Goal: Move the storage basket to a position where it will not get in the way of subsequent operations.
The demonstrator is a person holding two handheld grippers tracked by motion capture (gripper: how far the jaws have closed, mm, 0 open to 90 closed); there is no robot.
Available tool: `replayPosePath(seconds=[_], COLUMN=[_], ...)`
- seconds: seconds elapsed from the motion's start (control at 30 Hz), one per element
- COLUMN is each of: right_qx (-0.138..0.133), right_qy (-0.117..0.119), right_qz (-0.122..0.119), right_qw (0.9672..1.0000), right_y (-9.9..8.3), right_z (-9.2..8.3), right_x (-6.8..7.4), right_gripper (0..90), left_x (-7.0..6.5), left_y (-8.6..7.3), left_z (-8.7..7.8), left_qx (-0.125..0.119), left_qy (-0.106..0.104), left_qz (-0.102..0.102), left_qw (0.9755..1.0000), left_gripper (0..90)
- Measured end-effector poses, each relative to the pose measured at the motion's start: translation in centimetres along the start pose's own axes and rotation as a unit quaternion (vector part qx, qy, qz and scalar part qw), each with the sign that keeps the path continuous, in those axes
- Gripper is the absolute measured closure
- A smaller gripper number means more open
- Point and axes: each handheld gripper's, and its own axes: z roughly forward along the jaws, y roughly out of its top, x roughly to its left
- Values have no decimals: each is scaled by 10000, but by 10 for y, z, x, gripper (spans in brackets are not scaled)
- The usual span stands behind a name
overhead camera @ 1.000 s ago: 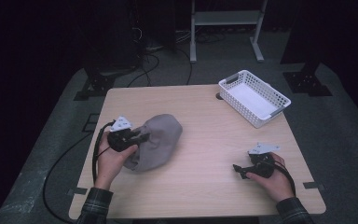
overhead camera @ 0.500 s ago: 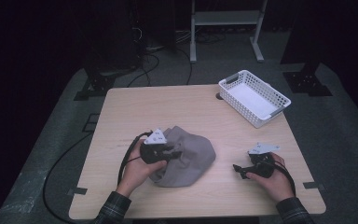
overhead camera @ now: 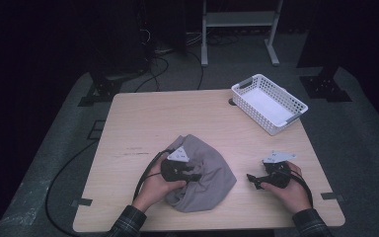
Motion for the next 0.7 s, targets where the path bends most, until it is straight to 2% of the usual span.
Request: replayPosePath(seconds=[0.07, 0.13, 0.27, 0.37, 0.43, 0.53, 0.63, 0.7], right_qx=[0, 0, -1, -4, -7, -5, -9, -8], right_qy=[-1, -1, 14, 11, 14, 10, 7, 9], right_qz=[-2, 0, -10, -19, -15, -12, -8, -6], right_qw=[10000, 10000, 10000, 10000, 10000, 10000, 10000, 10000], right_y=[0, 0, 0, 0, 0, 0, 0, 0], right_z=[0, 0, 0, 0, 0, 0, 0, 0], right_x=[0, 0, 0, 0, 0, 0, 0, 0], right_gripper=[129, 130, 134, 136, 136, 137, 138, 138], left_x=[3, 8, 22, 31, 38, 48, 61, 68], left_y=[1, 1, -1, -7, -13, -24, -43, -53], left_z=[-5, -17, -42, -59, -72, -86, -96, -99], left_qx=[-134, -317, -599, -711, -776, -707, -550, -471], left_qy=[-35, 22, 98, 280, 466, 843, 1216, 1359], left_qz=[-116, -217, -334, -399, -464, -508, -688, -805], left_qw=[9998, 9993, 9976, 9963, 9948, 9926, 9887, 9863], left_gripper=[508, 427, 382, 378, 376, 383, 386, 385])
